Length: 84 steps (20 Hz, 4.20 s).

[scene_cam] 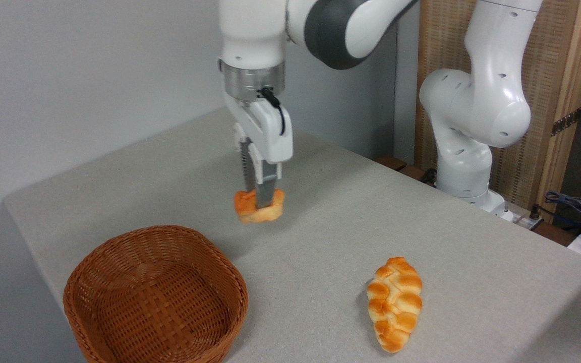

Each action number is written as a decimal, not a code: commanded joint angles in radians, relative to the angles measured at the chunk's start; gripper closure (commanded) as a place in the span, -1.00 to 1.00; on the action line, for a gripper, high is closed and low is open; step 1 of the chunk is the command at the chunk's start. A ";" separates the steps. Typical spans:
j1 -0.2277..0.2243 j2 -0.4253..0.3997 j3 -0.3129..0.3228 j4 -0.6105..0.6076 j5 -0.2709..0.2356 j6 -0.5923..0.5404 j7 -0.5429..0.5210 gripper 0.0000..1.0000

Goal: Put bread into the basket

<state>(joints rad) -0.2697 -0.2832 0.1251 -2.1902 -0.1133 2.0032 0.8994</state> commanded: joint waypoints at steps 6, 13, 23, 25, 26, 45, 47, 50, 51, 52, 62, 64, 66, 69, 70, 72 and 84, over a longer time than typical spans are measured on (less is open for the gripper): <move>-0.005 0.412 0.016 0.438 -0.134 0.040 -0.097 0.08; -0.005 0.538 -0.002 0.486 -0.140 0.261 -0.134 0.08; 0.000 0.539 -0.013 0.484 -0.129 0.261 -0.126 -0.96; 0.000 0.539 -0.015 0.484 -0.129 0.259 -0.129 -0.99; 0.000 0.539 -0.015 0.484 -0.129 0.259 -0.129 -0.99; 0.159 0.294 -0.163 0.486 0.061 -0.196 -0.175 -1.00; 0.159 0.273 -0.163 0.486 0.125 -0.259 -0.273 -1.00; 0.159 0.263 -0.154 0.515 0.150 -0.294 -0.355 -1.00; 0.159 0.269 -0.147 0.538 0.150 -0.314 -0.355 -1.00; 0.161 0.274 -0.127 0.564 0.149 -0.329 -0.353 -1.00; 0.159 0.274 -0.104 0.578 0.138 -0.371 -0.343 -1.00; 0.159 0.274 -0.104 0.578 0.136 -0.383 -0.333 -1.00; 0.159 0.274 -0.104 0.578 0.136 -0.383 -0.303 -1.00; 0.159 0.274 -0.104 0.578 0.135 -0.385 -0.271 -1.00; 0.159 0.274 -0.104 0.576 0.133 -0.383 -0.264 -1.00; 0.159 0.274 -0.104 0.576 0.124 -0.385 -0.263 -1.00; 0.161 0.274 -0.087 0.576 0.092 -0.385 -0.257 -1.00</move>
<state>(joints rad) -0.1054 -0.0146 0.0270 -1.6352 -0.0011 1.6510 0.6232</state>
